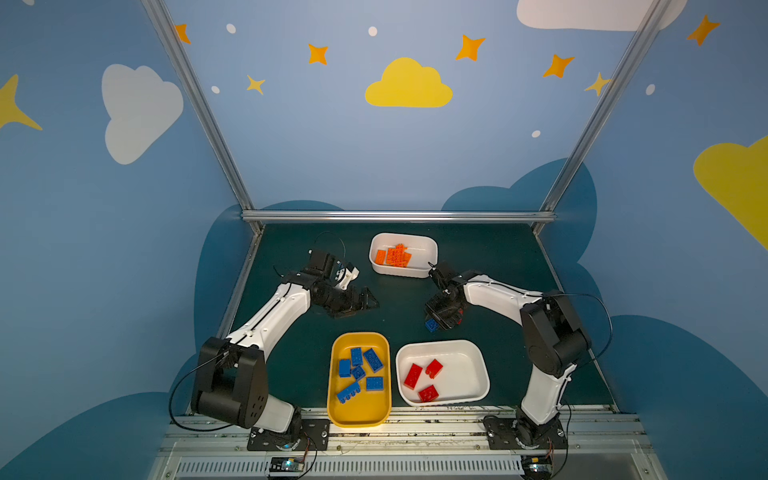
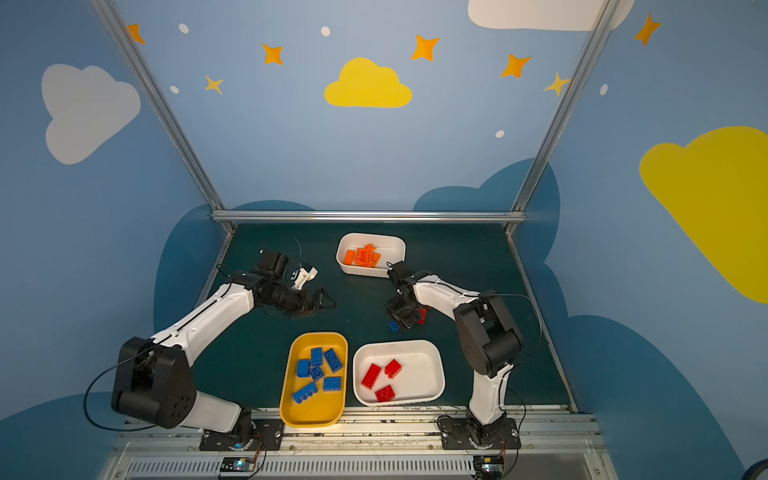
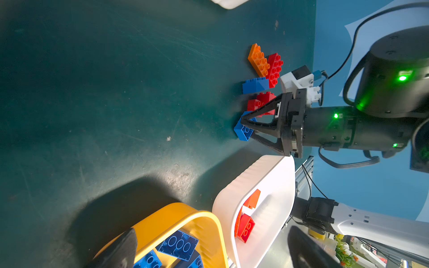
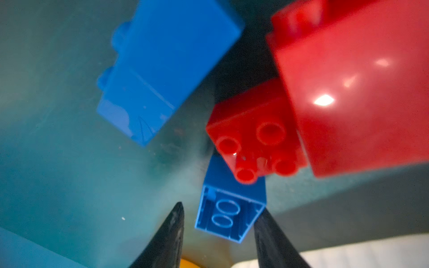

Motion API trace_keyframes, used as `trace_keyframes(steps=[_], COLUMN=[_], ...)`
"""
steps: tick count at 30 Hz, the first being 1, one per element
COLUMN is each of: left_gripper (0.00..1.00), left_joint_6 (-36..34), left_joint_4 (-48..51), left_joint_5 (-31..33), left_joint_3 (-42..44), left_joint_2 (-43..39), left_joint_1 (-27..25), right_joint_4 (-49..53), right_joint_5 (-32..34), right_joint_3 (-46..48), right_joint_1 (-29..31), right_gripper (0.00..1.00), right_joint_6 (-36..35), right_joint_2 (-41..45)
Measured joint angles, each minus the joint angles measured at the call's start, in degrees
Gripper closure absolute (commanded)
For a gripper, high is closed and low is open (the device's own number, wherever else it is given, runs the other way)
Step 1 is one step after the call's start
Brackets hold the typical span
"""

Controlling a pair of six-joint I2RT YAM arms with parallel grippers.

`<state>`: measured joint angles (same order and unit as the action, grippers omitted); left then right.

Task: Sort the legos into containers by color
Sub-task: 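Lower the right gripper around the small blue brick and close it, then lift the blue brick and carry it over the yellow bin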

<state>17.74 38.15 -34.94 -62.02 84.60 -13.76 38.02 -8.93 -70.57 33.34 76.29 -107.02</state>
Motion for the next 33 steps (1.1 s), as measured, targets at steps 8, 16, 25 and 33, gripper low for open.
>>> trace_keyframes(steps=[8, 16, 25, 33], left_gripper=[0.0, 0.0, 0.0, 0.0], left_joint_6=[0.1, 0.3, 0.2, 0.0], left_joint_4=[-0.1, 0.0, 0.3, 0.8], left_joint_5=[0.0, 0.4, 1.2, 2.1], left_joint_3=[1.4, 1.8, 1.7, -0.5], left_joint_2=[-0.8, -2.5, -2.6, -1.7], left_joint_1=[0.0, 0.0, 0.4, 0.6], right_joint_4=[0.6, 0.9, -7.4, -9.7], right_joint_5=[1.0, 1.4, -6.8, -19.3], right_joint_3=[-1.0, -3.6, -0.4, 5.6], right_joint_1=[-0.6, -0.6, 4.5, 20.0], right_gripper=[0.74, 0.82, 0.81, 0.81], right_joint_6=[-0.6, -9.7, -42.8, -73.3], right_joint_2=[-1.8, -1.7, 14.8, 22.7])
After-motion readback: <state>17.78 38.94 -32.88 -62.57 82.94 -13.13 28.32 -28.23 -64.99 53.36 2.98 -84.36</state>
